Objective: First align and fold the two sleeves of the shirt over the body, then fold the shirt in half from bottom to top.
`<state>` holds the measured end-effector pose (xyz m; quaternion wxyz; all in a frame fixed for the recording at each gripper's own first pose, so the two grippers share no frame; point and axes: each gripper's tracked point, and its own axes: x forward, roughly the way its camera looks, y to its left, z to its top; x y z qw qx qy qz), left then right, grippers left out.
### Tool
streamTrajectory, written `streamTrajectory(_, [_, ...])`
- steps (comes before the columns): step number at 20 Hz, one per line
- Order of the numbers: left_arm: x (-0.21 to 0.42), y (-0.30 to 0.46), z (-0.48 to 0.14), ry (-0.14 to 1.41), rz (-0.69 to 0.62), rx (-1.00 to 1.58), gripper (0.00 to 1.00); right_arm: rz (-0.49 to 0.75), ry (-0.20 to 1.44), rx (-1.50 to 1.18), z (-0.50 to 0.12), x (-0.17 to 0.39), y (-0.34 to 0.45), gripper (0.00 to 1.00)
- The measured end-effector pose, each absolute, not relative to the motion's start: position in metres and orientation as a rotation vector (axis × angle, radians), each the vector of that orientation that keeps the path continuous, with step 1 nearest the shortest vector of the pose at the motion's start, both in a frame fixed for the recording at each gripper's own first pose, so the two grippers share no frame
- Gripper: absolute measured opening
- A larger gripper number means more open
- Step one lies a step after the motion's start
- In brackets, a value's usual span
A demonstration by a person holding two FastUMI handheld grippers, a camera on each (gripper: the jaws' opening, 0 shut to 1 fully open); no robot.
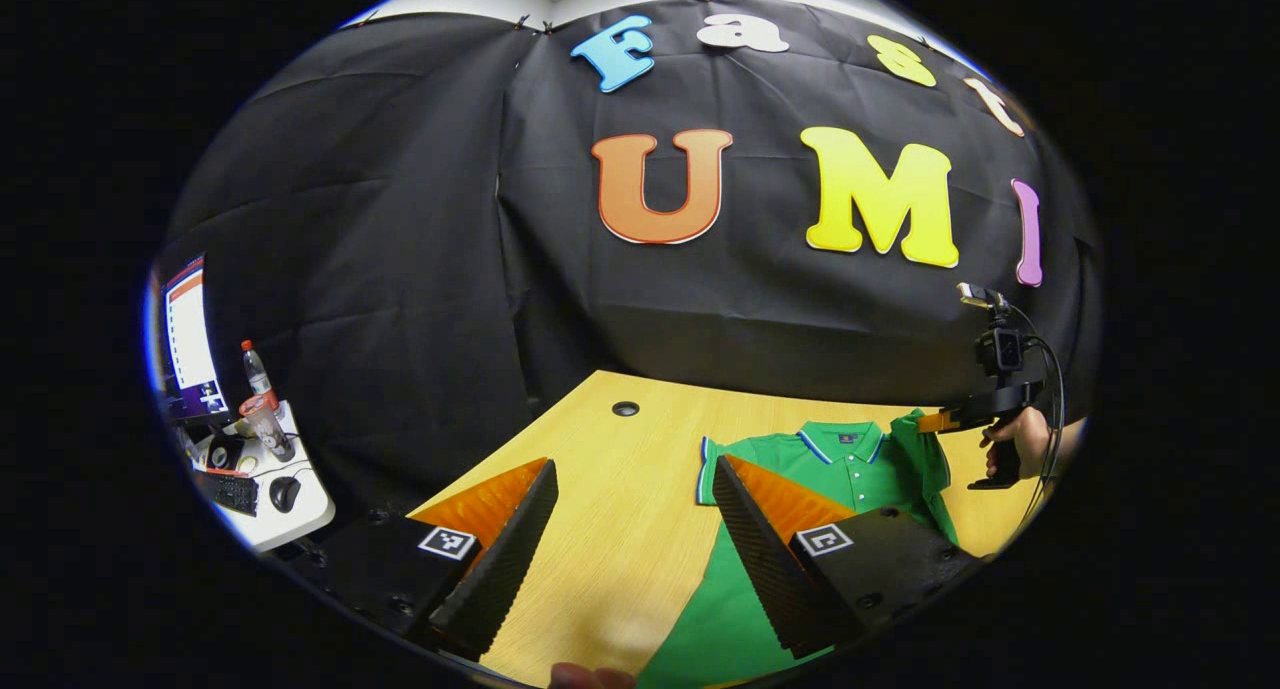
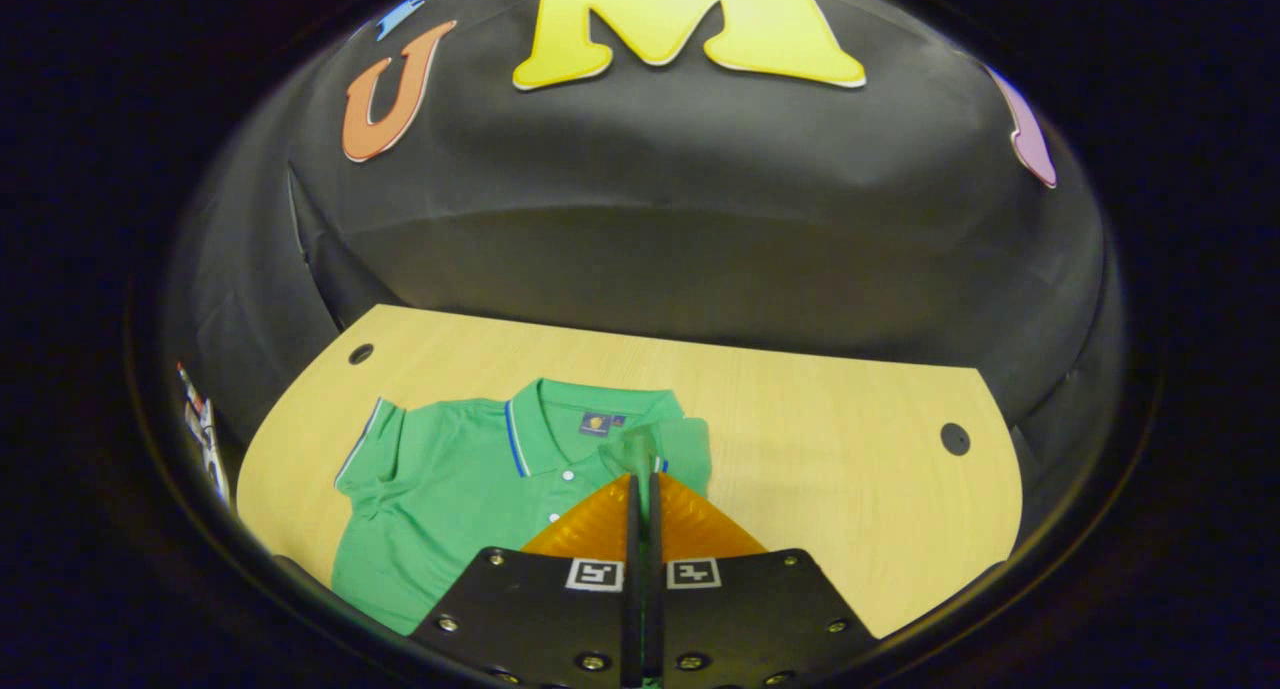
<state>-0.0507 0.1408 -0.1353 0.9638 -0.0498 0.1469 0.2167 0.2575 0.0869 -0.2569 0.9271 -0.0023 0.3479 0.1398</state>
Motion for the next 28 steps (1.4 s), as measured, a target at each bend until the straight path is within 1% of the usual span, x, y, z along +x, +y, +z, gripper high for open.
streamTrajectory(1, [-0.053,0.143,-0.136,0.299,0.443,-0.105,1.00,0.308,0.730,0.010,-0.260,0.252,0.096,0.03])
streamTrajectory(2, [-0.055,0.144,-0.138,0.302,0.446,-0.107,1.00,0.342,0.745,0.028,-0.261,0.246,0.108,0.15])
streamTrajectory(3, [-0.057,0.145,-0.137,0.304,0.448,-0.109,1.00,0.373,0.746,0.047,-0.258,0.241,0.118,0.17])
streamTrajectory(5, [-0.058,0.144,-0.138,0.305,0.446,-0.116,1.00,0.410,0.723,0.064,-0.248,0.235,0.128,0.17])
streamTrajectory(6, [-0.057,0.142,-0.138,0.302,0.443,-0.120,1.00,0.410,0.711,0.054,-0.243,0.233,0.127,0.27])
streamTrajectory(9, [-0.053,0.137,-0.136,0.293,0.421,-0.123,1.00,0.402,0.671,0.025,-0.225,0.228,0.119,0.53])
streamTrajectory(10, [-0.051,0.135,-0.134,0.289,0.411,-0.124,1.00,0.391,0.655,0.015,-0.217,0.225,0.113,0.72])
streamTrajectory(11, [-0.049,0.133,-0.132,0.285,0.398,-0.126,1.00,0.383,0.637,0.009,-0.208,0.222,0.109,0.74])
streamTrajectory(12, [-0.046,0.129,-0.131,0.281,0.380,-0.126,1.00,0.370,0.623,0.006,-0.201,0.217,0.103,0.80])
streamTrajectory(13, [-0.041,0.127,-0.130,0.277,0.359,-0.126,1.00,0.362,0.613,0.015,-0.192,0.210,0.098,0.82])
streamTrajectory(14, [-0.036,0.125,-0.129,0.275,0.335,-0.127,1.00,0.355,0.599,0.026,-0.183,0.201,0.093,0.89])
streamTrajectory(15, [-0.031,0.124,-0.127,0.272,0.317,-0.127,1.00,0.346,0.583,0.033,-0.173,0.193,0.086,0.94])
streamTrajectory(21, [0.008,0.121,-0.138,0.271,0.187,-0.152,1.00,0.304,0.501,0.038,-0.118,0.121,0.041,0.95])
streamTrajectory(24, [0.034,0.119,-0.167,0.314,0.113,-0.202,1.00,0.283,0.485,0.049,-0.100,0.084,0.016,0.95])
streamTrajectory(28, [0.072,0.132,-0.200,0.352,0.081,-0.221,1.00,0.238,0.473,0.034,-0.083,0.042,-0.021,0.95])
